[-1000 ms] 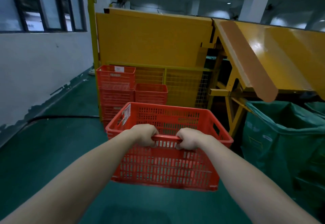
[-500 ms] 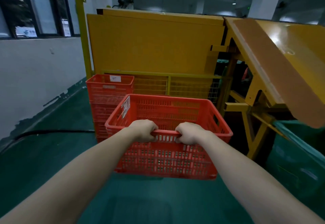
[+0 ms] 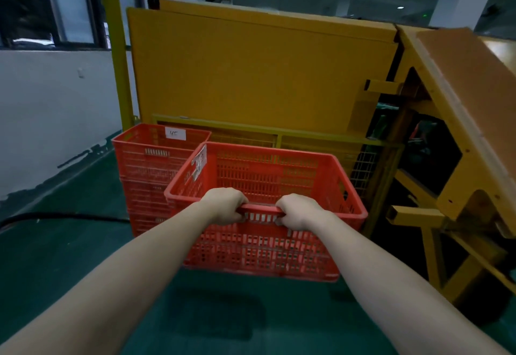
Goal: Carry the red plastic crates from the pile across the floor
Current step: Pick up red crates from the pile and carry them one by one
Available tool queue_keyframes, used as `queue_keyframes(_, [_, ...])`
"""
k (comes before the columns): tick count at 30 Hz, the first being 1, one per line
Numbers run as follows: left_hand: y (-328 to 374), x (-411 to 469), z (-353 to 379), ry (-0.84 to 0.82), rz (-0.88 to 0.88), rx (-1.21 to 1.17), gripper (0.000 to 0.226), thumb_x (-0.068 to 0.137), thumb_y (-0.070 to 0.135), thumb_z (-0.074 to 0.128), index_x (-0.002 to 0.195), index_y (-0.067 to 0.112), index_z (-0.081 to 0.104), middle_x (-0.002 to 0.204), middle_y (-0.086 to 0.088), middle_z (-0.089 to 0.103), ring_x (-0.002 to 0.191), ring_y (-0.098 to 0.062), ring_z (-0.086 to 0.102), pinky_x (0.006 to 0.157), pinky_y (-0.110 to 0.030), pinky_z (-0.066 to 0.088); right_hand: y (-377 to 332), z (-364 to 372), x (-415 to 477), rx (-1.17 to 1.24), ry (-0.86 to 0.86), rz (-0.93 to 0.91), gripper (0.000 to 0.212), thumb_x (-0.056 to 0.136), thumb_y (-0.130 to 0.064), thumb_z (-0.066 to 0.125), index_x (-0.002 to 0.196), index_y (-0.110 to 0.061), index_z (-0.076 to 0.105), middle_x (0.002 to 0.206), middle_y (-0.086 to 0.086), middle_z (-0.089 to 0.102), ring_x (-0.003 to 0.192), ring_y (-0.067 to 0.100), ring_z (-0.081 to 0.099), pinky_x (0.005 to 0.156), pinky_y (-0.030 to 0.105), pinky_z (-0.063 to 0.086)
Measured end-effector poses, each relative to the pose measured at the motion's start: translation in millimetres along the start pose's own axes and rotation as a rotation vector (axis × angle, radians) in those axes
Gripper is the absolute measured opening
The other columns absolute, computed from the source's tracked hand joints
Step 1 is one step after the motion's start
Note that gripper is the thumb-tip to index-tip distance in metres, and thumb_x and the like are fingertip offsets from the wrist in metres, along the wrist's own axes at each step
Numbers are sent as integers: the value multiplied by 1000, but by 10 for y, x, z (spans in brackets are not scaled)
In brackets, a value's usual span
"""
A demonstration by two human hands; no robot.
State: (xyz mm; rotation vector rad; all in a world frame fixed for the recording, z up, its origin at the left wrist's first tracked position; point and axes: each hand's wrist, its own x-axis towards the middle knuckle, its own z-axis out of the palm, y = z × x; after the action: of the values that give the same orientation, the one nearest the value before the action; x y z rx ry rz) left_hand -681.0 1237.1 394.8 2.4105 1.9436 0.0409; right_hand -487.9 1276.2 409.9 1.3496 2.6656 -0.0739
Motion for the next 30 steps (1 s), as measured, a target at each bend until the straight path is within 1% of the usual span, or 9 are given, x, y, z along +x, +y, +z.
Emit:
queue_keyframes(5, [-613, 993, 103, 6, 28, 3, 14, 85, 29, 62, 98, 26, 65, 90, 7, 62, 87, -18, 61, 67, -27, 44, 326, -22, 1082, 18, -6, 25, 8, 91, -29, 62, 86, -25, 57, 88, -3, 60, 81, 19, 57, 68, 33, 48])
queue_keyframes(8, [-1010, 1617, 129, -13, 35, -5, 13, 86, 30, 63, 97, 25, 65, 89, 8, 62, 86, -17, 61, 67, -28, 47, 511, -81, 1765, 18, -16, 46, 8, 90, -29, 62, 87, -25, 57, 88, -4, 59, 81, 19, 55, 68, 32, 46])
queue_keyframes(11, [-1370, 2186, 185, -20, 55, -1, 15, 86, 31, 62, 99, 25, 66, 95, 5, 67, 90, -19, 63, 71, -31, 51, 686, -120, 2356, 33, -29, 60, 7, 92, -28, 60, 94, -21, 61, 92, -1, 62, 86, 22, 59, 68, 32, 45])
queue_keyframes(13, [-1575, 2526, 240, -29, 64, 2, 15, 86, 32, 62, 99, 24, 66, 97, 5, 67, 91, -19, 63, 71, -31, 51, 796, -114, 2710, 34, -37, 62, 8, 94, -27, 58, 95, -19, 60, 94, 1, 63, 87, 24, 60, 67, 32, 44])
queue_keyframes(16, [-1820, 3000, 337, -44, 70, 19, 17, 87, 33, 62, 101, 25, 65, 100, 4, 67, 93, -20, 63, 71, -32, 49, 983, -66, 3202, 21, -48, 67, 11, 95, -28, 57, 88, -20, 54, 91, 1, 60, 82, 23, 56, 65, 31, 41])
queue_keyframes(18, [-1974, 3339, 407, -60, 61, 19, 17, 87, 34, 62, 101, 26, 65, 100, 4, 67, 94, -21, 63, 72, -32, 49, 1144, -30, 3565, 27, -59, 59, 9, 95, -28, 56, 92, -19, 58, 97, 3, 64, 88, 25, 60, 66, 31, 41])
queue_keyframes(21, [-2176, 3803, 529, -76, 28, 16, 17, 86, 34, 63, 101, 25, 65, 101, 4, 67, 95, -21, 62, 73, -32, 49, 1380, 35, 4095, 23, -78, 31, 16, 94, -29, 56, 103, -17, 63, 106, 6, 66, 97, 28, 62, 68, 31, 42])
queue_keyframes(27, [-2504, 4629, 827, -105, -33, 3, 19, 88, 34, 61, 104, 25, 65, 106, 1, 67, 101, -23, 61, 72, -30, 44, 1855, 223, 5071, 27, -118, -39, 19, 94, -30, 57, 103, -15, 64, 109, 8, 67, 103, 30, 62, 72, 33, 45])
queue_keyframes(30, [-2671, 4898, 981, -133, -64, 4, 19, 88, 36, 61, 104, 25, 64, 106, 1, 67, 102, -23, 61, 73, -31, 45, 1970, 332, 5437, 31, -150, -70, 18, 94, -32, 56, 101, -17, 64, 109, 8, 66, 102, 30, 62, 70, 32, 42])
